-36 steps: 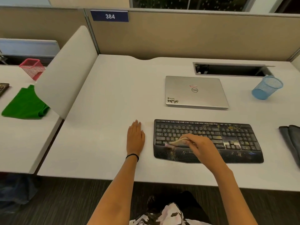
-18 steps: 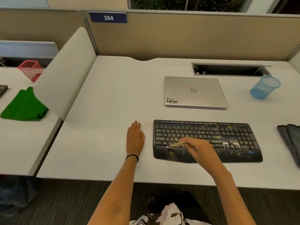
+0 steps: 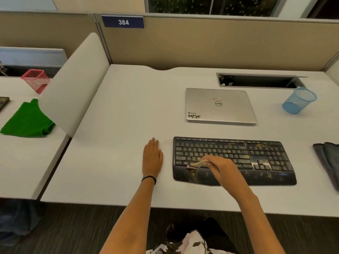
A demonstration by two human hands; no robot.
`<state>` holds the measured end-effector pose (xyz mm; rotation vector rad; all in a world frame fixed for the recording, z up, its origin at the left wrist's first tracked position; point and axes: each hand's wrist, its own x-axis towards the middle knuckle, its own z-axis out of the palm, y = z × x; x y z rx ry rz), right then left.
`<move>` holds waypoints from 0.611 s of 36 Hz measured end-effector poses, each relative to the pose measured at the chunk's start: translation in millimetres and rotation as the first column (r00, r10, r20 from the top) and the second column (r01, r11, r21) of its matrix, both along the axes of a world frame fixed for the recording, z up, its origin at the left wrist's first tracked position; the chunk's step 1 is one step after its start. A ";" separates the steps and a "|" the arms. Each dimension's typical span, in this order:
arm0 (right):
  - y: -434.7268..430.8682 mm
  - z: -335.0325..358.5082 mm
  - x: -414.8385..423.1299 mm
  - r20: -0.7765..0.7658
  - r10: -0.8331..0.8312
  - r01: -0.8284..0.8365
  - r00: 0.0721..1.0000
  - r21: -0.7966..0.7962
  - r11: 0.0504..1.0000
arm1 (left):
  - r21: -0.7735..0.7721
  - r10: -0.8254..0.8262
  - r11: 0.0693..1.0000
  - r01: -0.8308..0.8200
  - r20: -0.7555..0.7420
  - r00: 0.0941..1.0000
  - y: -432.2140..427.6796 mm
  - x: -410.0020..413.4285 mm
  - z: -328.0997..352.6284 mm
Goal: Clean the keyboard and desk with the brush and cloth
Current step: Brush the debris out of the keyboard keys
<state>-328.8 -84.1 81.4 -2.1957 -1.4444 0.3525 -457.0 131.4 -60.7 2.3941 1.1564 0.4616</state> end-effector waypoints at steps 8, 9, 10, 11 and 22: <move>11.6 6.2 -2.8 -0.079 0.074 -0.075 0.994 -0.006 0.997 | 0.013 -0.002 1.000 0.002 -0.009 1.000 1.1 0.3 -2.6; 11.5 6.7 -2.7 -0.089 0.075 -0.075 0.993 0.004 0.997 | 0.011 -0.002 1.000 0.002 -0.008 1.000 1.2 0.3 -2.5; 10.8 6.8 -2.5 -0.092 0.068 -0.067 0.993 0.016 0.998 | 0.009 -0.002 1.000 0.002 -0.008 1.000 1.0 0.2 -2.2; 9.8 6.7 -2.1 -0.086 0.055 -0.053 0.995 0.033 0.998 | 0.010 -0.003 1.000 0.003 -0.006 1.000 0.8 0.3 -1.8; 4.0 7.0 -0.4 -0.062 0.037 -0.035 0.997 0.034 0.999 | 0.020 -0.007 1.000 0.007 -0.002 1.000 0.9 0.4 -2.9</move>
